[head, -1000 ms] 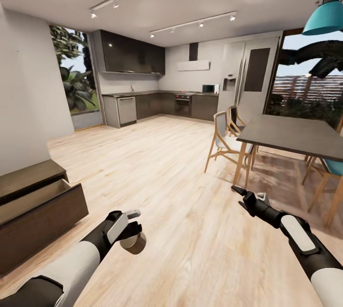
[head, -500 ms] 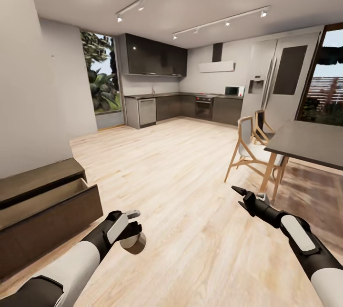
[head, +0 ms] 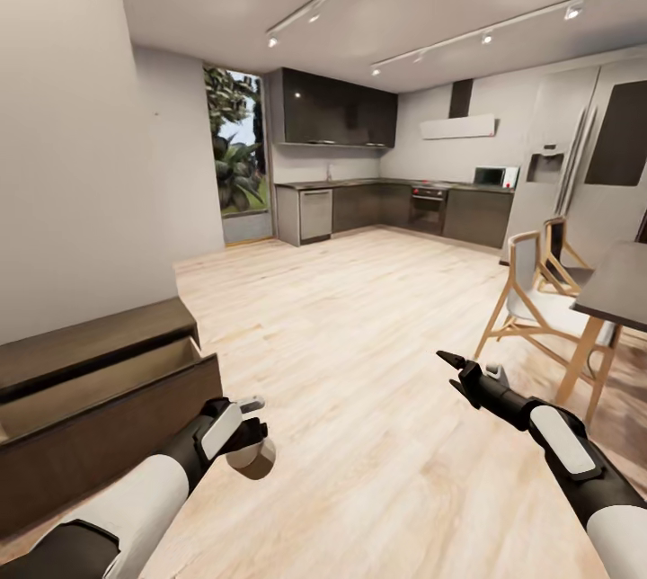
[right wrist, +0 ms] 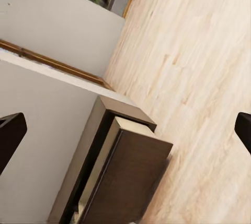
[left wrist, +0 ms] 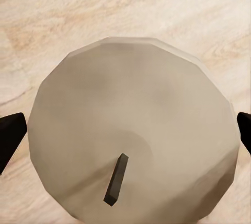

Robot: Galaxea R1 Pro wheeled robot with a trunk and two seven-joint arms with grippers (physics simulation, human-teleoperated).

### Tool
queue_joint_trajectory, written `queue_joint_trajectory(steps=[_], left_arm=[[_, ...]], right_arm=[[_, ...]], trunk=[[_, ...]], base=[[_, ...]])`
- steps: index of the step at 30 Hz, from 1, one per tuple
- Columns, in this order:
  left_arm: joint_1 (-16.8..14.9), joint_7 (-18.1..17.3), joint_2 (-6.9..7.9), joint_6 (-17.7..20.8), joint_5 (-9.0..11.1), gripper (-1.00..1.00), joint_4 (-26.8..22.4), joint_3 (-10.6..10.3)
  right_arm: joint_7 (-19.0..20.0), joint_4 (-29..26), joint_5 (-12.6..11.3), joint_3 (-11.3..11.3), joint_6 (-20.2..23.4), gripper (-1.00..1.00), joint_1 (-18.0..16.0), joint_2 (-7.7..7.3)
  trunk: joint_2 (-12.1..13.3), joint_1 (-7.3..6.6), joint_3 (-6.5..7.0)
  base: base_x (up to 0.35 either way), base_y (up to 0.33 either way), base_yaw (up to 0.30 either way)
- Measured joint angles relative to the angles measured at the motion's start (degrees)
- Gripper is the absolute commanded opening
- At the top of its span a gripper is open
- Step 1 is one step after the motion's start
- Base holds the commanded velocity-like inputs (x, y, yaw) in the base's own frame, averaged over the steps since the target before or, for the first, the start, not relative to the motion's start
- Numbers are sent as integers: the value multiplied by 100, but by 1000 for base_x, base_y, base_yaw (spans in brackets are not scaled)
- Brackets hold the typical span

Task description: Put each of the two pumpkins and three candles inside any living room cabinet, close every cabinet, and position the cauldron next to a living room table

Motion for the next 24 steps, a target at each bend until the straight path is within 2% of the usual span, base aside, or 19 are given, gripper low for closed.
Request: queue_joint_trajectory(steps=[24], left_arm=[[0,0,6,8,59,-100,0,55]], right_arm=[[-7,0,9,3,0,100,0,1]], trunk=[[0,1,103]], base=[[2,0,274]])
